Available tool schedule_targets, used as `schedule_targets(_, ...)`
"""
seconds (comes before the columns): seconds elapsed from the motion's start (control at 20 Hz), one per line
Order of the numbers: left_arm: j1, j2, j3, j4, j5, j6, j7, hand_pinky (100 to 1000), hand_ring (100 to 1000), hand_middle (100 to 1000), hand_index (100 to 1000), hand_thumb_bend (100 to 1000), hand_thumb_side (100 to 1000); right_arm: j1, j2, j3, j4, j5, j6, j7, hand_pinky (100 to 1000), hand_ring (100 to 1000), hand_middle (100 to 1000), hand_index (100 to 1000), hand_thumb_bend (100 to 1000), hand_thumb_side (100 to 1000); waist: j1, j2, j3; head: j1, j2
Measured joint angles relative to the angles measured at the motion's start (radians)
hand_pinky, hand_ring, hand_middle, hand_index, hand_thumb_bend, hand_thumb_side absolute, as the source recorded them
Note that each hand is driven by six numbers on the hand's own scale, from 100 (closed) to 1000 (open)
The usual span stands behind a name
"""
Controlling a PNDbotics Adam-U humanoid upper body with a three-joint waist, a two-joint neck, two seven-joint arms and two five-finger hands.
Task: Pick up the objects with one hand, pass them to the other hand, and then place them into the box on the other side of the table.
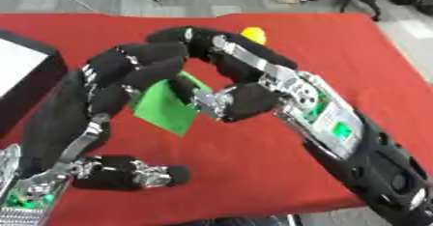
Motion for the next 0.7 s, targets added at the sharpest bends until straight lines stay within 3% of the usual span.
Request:
schedule_targets(0.5, -0.012, 0.008, -0.010, -0.001, -0.063, -0.029, -0.031, 844, 823, 859, 967, 876, 161, 0.003, 0.000, 0.013, 0.000, -0.018, 0.020, 0.012, 1000, 498, 397, 885, 100, 470, 0.002, 0.000, 0.000, 0.022, 0.000)
schedule_targets(0.55, -0.012, 0.008, -0.010, -0.002, -0.070, -0.028, -0.030, 844, 823, 859, 967, 811, 121, 0.003, 0.000, 0.013, 0.000, -0.019, 0.020, 0.013, 1000, 498, 397, 885, 100, 470, 0.002, 0.000, 0.000, 0.024, 0.000)
schedule_targets(0.6, -0.012, 0.008, -0.009, -0.002, -0.076, -0.025, -0.028, 844, 823, 860, 967, 868, 157, 0.003, 0.001, 0.013, 0.000, -0.021, 0.020, 0.014, 1000, 498, 397, 885, 100, 470, 0.002, 0.000, 0.000, 0.025, 0.000)
schedule_targets(0.7, -0.012, 0.008, -0.009, -0.003, -0.088, -0.019, -0.024, 846, 824, 859, 967, 868, 151, 0.003, 0.001, 0.014, 0.000, -0.022, 0.018, 0.016, 1000, 497, 396, 885, 100, 467, 0.002, 0.000, 0.000, 0.027, 0.000)
